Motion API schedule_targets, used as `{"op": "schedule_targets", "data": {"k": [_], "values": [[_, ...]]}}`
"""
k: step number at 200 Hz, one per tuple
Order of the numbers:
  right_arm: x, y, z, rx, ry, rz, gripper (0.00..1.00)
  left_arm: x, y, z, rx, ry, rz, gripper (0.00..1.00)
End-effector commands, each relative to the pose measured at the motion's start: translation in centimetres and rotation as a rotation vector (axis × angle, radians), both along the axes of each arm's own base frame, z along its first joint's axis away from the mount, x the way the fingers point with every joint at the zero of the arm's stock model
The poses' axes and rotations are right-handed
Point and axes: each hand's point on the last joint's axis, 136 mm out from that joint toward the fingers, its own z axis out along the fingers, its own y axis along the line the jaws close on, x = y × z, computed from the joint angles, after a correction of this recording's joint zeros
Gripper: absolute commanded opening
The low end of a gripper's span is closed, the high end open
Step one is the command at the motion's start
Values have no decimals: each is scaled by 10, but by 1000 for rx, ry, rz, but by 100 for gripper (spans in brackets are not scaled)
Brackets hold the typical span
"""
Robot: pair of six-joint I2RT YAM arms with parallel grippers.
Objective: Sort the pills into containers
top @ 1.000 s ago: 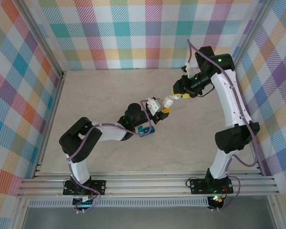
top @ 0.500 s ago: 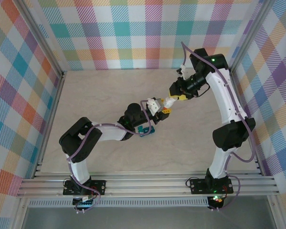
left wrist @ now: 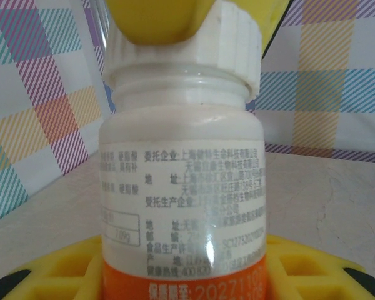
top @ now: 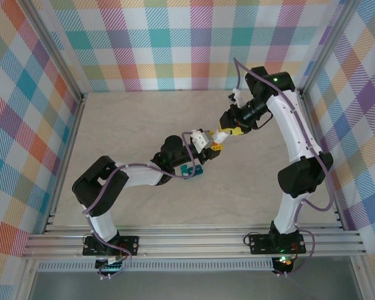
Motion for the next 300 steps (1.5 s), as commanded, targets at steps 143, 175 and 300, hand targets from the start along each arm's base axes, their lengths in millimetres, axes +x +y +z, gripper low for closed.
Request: {"op": "schedule_targets", "data": {"k": [143, 175, 300], "values": [[-13, 5, -4, 8, -23, 92, 37, -63, -16, 48, -14, -106, -269, 0], [-17, 21, -22, 0, 52, 110, 37, -58, -19, 45, -14, -101, -253, 0], [-8, 20, -30, -28, 45, 15, 50, -37, -24, 35, -19, -85, -173, 0]]}}
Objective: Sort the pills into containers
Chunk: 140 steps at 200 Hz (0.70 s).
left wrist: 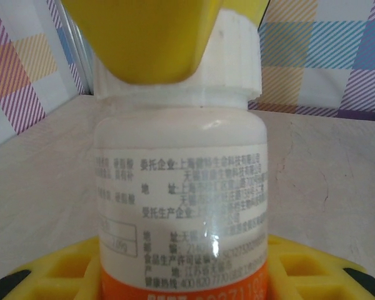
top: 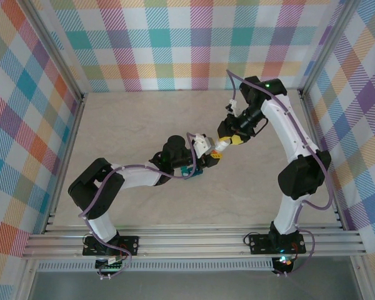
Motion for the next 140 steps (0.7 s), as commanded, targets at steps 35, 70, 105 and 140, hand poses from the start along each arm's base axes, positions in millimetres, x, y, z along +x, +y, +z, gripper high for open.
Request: {"op": "schedule_targets", "data": {"k": [35, 70, 105, 140], "values": [[12, 14, 8, 29, -70, -16, 55, -16, -21, 62, -141, -173, -86, 0], [18, 13, 16, 32, -95, -41, 64, -16, -22, 62, -138, -172, -88, 0], [33, 13, 35, 62, -150, -96, 74, -14, -24, 59, -136, -165, -86, 0], [65, 6, 62, 123, -238, -219, 79, -10, -25, 57, -139, -159, -77, 0]]}}
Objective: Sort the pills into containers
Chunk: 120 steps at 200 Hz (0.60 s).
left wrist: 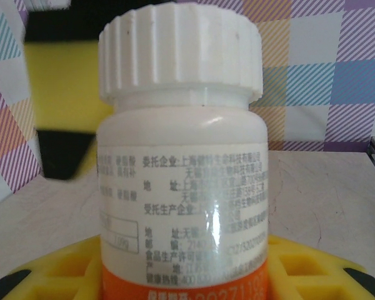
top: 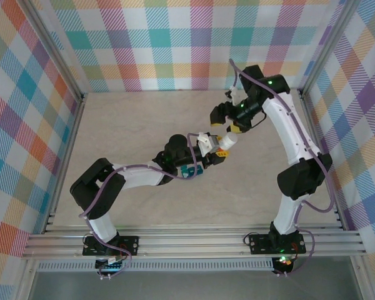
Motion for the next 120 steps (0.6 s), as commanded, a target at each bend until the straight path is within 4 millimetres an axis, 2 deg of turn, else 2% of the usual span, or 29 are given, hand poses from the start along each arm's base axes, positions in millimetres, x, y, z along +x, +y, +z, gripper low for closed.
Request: {"op": "schedule_targets", "data": {"k": [1, 23, 50, 69, 120], "values": [[25, -6, 23, 58, -66, -106, 79, -1, -7, 23, -60, -62, -21, 0], [44, -19, 36, 96, -134, -200, 79, 9, -7, 21, -73, -54, 21, 0], [54, -33, 44, 151, -256, -289, 79, 30, -5, 15, -104, -11, 86, 0], [51, -44, 52, 203, -358, -339, 79, 45, 1, 14, -151, 30, 117, 0], [36, -56, 35, 277, -516, -397, 80, 71, 19, 19, -257, 119, 160, 0]]}}
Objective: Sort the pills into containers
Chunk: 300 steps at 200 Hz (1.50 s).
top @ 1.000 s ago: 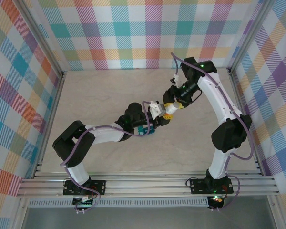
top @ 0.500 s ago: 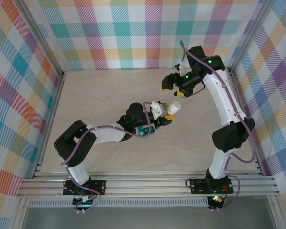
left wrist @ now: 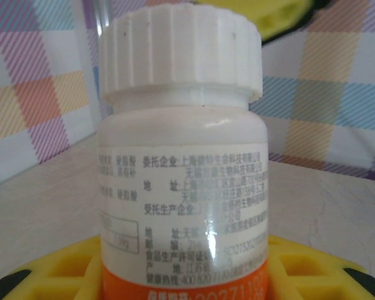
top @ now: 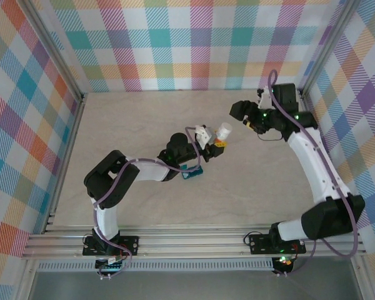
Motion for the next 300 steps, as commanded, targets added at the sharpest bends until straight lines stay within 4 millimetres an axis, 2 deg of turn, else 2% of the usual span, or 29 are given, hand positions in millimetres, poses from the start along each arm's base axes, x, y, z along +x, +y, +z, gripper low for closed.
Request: {"op": "schedule_targets", "data": {"k": [1, 24, 70, 120, 202, 300], "values": [[16, 0, 19, 67, -178, -40, 80, 14, 9, 40, -149, -21, 22, 0], [12, 4, 18, 110, -249, -22, 82, 18, 17, 47, -183, -14, 24, 0], [1, 13, 33, 178, -365, 37, 83, 14, 19, 60, -219, -23, 6, 0], [1, 20, 37, 181, -370, 45, 83, 11, 18, 62, -220, -23, -13, 0], [12, 37, 30, 120, -322, 61, 83, 9, 14, 61, -212, -21, -37, 0], [7, 54, 26, 83, -291, 104, 82, 8, 15, 60, -210, -21, -38, 0]]}}
